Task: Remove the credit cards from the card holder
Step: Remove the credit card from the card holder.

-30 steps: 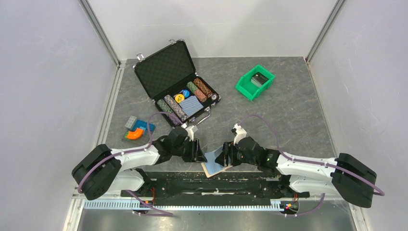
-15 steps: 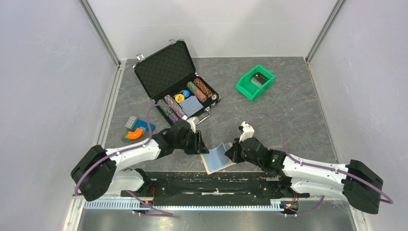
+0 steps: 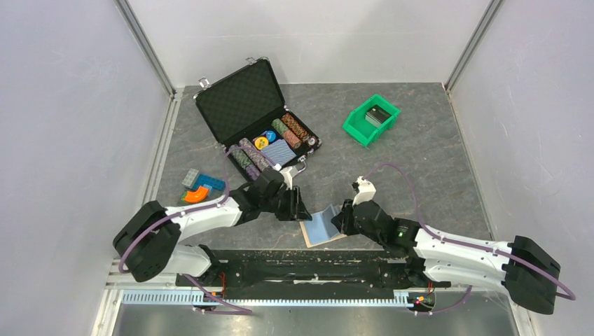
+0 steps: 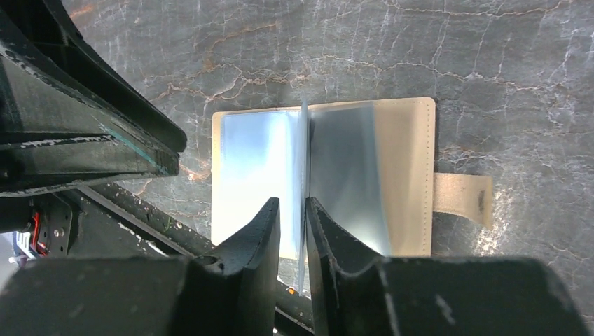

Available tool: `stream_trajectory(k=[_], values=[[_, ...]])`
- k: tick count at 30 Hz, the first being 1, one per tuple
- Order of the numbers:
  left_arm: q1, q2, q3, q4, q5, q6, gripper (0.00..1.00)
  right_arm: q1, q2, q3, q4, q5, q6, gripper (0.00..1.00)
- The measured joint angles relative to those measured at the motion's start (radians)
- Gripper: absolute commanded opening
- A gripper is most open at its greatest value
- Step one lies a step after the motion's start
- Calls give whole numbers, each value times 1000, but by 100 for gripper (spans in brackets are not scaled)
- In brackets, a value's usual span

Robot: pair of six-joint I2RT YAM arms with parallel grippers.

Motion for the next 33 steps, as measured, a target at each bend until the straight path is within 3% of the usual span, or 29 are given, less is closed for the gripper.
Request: stream_trajectory(k=[6,12,16,22,27,33], values=[[-18,80,-28,124,61,-11,41,0,7,0,14,-15,2,10],[-24,114,-50,161,74,-11,41,0,-40,-12,47,-23,18,15],[-24,123,-50,180,74,-11,41,0,-53,-24,69,-23,27,10],[-24,126,-55,192,74,-11,42,0,-35,-37,80,-24,31,10],[-24,126,-62,192,74,-11,42,0,-16,-41,81,-24,30,22],[-24,126,-64,192,74,-11,44,0,-3,-41,80,-27,17,48]])
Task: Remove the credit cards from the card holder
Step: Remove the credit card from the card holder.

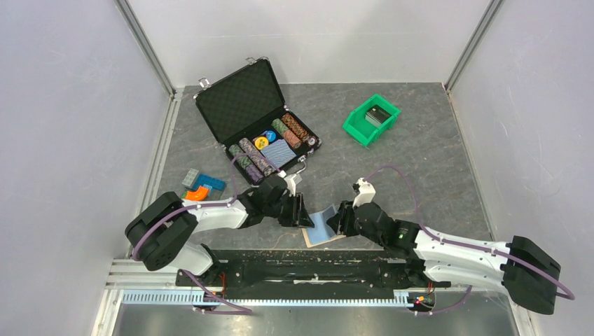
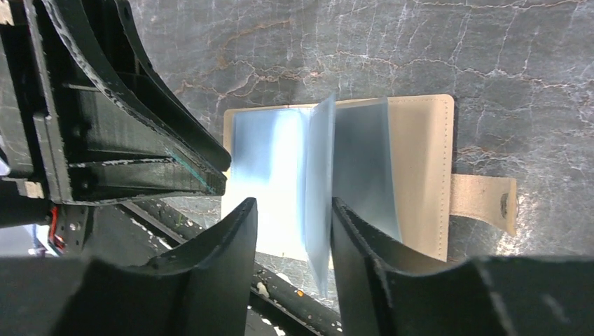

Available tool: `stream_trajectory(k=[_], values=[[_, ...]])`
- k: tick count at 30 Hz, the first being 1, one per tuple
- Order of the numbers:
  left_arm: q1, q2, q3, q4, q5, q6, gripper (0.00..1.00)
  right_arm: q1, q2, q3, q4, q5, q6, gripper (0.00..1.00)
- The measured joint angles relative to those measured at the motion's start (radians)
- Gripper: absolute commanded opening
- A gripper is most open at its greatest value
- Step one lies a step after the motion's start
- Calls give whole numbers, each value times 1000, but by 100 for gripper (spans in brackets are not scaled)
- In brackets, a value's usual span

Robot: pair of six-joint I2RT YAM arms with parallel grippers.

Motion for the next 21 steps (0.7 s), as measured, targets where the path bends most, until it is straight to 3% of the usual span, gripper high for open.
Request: stream_trajectory(k=[4,8,21], values=[[0,0,0,0,0,0,43,0,7,0,-6,-11,-17,57],[0,1,-2,1,-1,0,42,0,7,26,-47,-12,-36,59],[0,11,-15,6,-1,0,42,-3,16,155,-222,62,-132,48]])
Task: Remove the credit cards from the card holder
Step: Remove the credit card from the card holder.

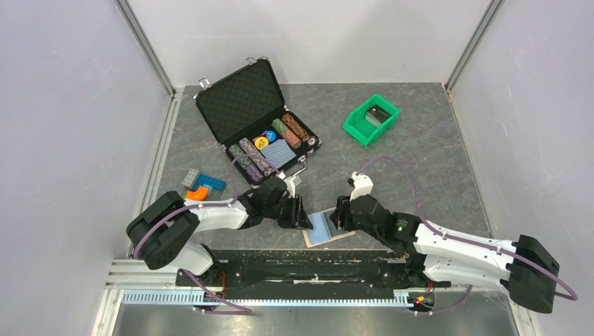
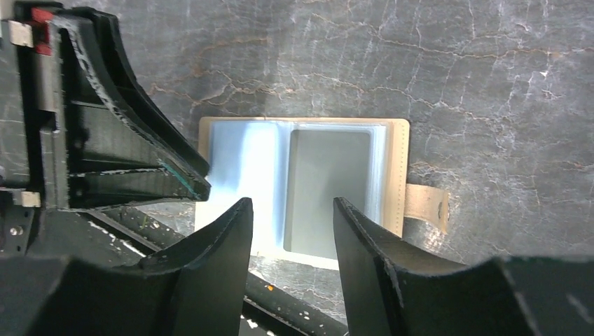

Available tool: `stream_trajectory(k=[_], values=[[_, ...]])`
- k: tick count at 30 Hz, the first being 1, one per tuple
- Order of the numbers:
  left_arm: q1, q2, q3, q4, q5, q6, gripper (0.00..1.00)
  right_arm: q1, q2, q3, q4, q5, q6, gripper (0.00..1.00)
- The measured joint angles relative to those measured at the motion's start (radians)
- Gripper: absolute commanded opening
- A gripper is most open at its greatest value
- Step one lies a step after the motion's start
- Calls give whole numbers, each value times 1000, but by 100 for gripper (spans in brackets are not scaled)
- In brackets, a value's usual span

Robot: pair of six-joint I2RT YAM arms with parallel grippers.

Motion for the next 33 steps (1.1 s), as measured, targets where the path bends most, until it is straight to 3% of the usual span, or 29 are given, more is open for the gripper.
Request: stream_trajectory(k=[14,33], values=[[0,0,-7,1,-1,0,42,-100,18,-85,19,-71,-17,47],[0,6,-7,2,-1,0,42,-121,59,-137,114,-139,-17,41]])
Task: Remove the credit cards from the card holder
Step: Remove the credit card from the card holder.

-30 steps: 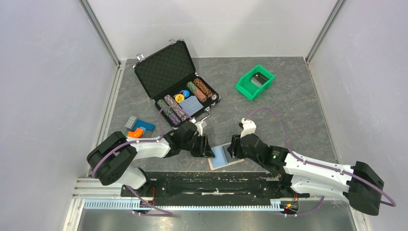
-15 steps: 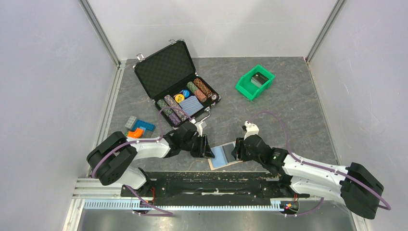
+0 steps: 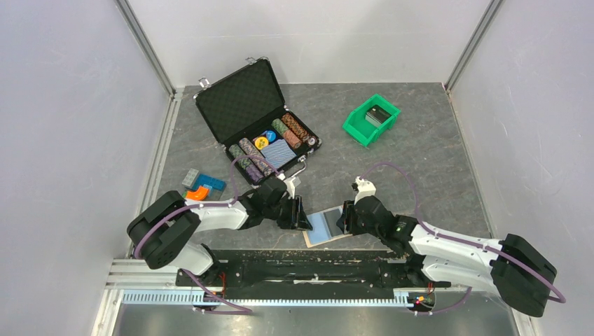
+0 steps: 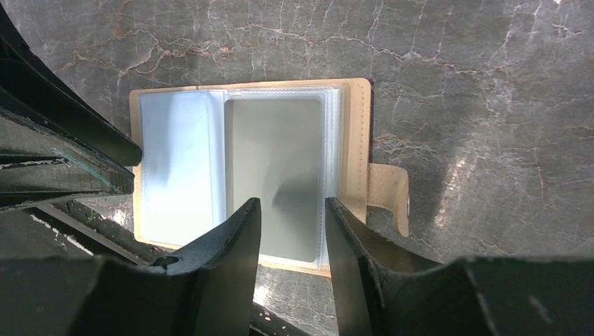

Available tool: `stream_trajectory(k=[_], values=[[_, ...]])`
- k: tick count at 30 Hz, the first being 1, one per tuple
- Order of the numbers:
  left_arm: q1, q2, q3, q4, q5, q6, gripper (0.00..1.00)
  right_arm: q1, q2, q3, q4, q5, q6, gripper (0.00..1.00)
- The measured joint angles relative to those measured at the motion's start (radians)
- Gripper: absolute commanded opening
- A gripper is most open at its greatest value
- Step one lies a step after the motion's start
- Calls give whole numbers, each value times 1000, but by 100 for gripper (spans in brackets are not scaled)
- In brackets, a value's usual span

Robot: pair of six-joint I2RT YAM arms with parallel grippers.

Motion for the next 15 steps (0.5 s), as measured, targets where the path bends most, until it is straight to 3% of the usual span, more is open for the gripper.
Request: stream_trajectory(k=[15], values=[[0,0,0,6,0,0,42,-7,10,-22,53,-35,5,44]])
